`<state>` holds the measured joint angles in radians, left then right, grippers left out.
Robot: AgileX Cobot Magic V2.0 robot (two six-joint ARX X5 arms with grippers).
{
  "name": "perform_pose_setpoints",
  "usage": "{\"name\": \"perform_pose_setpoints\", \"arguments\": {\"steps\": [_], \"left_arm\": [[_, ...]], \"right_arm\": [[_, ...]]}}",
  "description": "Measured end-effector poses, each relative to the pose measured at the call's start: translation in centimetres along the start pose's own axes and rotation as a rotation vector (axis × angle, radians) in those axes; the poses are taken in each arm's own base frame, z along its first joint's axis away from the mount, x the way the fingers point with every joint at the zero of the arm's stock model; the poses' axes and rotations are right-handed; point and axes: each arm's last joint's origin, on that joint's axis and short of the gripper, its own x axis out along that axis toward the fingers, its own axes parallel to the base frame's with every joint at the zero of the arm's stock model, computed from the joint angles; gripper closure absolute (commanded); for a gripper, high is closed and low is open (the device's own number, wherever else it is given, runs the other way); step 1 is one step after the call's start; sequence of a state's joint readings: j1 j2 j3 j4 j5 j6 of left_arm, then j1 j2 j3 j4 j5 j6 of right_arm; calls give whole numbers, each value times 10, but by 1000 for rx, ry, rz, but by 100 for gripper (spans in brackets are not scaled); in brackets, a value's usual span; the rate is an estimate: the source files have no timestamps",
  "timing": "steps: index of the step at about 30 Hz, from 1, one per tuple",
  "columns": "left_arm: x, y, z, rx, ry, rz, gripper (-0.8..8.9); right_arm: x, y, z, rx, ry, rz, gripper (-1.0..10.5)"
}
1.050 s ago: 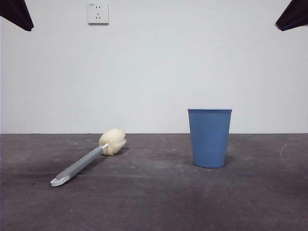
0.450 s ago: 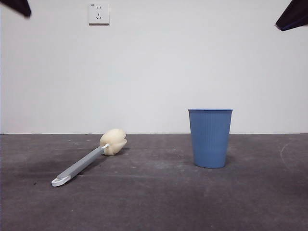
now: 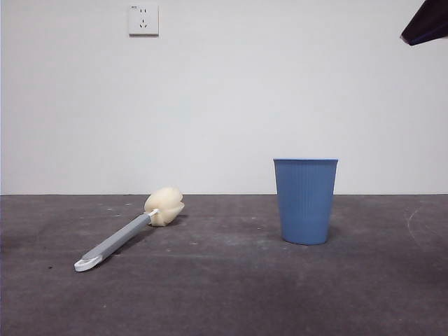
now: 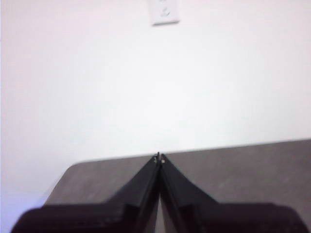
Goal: Pick up the cup brush,pick up the cup,insert the brush into the cup,clean the cup,put the cup brush back,put the cup back to the fixed position on the table
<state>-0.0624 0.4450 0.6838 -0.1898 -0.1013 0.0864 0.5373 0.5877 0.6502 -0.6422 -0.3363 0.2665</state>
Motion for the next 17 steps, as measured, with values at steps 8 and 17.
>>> {"name": "perform_pose_setpoints", "arguments": {"steps": [8,17], "left_arm": [[-7,-2,-85,9,107,40,817],[-14,-6,-141,-38,171,38,817]], "right_arm": [[0,0,0,0,0,0,945],[0,0,0,0,0,0,945]]}}
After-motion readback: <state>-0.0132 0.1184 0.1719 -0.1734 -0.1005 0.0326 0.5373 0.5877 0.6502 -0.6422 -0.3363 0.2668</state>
